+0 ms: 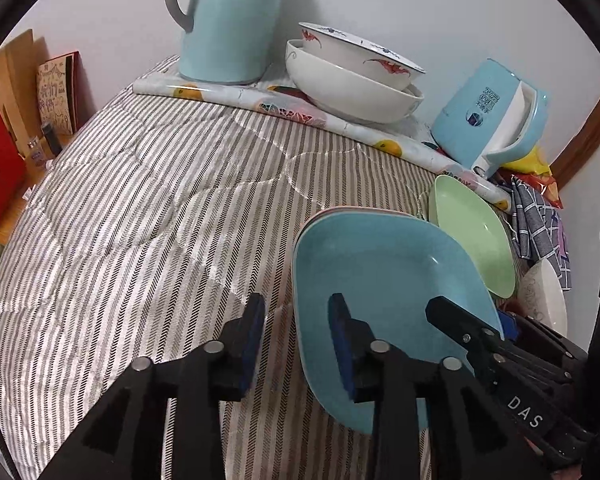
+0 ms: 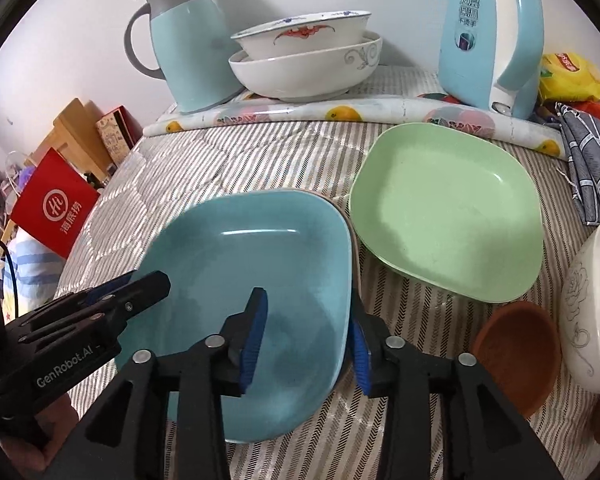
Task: Organize plates and bowls
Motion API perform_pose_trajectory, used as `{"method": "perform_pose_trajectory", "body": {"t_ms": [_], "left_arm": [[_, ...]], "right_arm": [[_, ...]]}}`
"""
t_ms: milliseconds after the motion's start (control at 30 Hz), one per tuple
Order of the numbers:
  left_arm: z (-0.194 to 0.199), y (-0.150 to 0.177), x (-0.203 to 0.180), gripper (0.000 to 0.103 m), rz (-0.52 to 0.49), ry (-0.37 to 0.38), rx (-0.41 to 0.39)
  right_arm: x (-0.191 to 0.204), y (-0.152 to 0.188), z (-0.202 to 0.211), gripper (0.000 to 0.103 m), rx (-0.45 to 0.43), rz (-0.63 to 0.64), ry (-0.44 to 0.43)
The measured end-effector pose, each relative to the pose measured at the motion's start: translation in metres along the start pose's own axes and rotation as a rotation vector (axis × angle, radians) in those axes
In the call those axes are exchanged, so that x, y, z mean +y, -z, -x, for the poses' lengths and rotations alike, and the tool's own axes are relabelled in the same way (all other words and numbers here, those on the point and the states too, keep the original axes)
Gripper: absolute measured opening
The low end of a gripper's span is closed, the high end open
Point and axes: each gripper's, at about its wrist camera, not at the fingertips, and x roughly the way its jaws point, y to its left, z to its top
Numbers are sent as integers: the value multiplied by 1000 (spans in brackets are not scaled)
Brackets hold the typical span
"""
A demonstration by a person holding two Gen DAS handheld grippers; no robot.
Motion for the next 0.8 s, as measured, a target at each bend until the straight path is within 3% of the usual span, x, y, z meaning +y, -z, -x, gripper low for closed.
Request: {"method": "perform_pose_trajectory", "body": {"t_ms": [167, 300, 367, 700, 733, 800], "left_arm": [[10, 1, -1, 38, -8, -1, -12], [18, 3, -3, 39, -19, -2, -25], [22, 4, -4, 40, -24, -2, -31], [37, 9, -6, 40, -31, 2, -42], [37, 9, -6, 40, -33, 1, -43], [39, 11, -7, 40, -33, -3, -37]], "right_arm": [[4, 0, 6, 55, -23, 6, 8], [5, -1, 11, 56, -31, 14, 32], [5, 1, 13, 63, -40, 16, 31], [-5, 20, 34, 63, -76, -15, 79], [-6, 21, 35, 57, -81, -22, 81], [-6, 23, 33, 34, -76, -25, 75]]}}
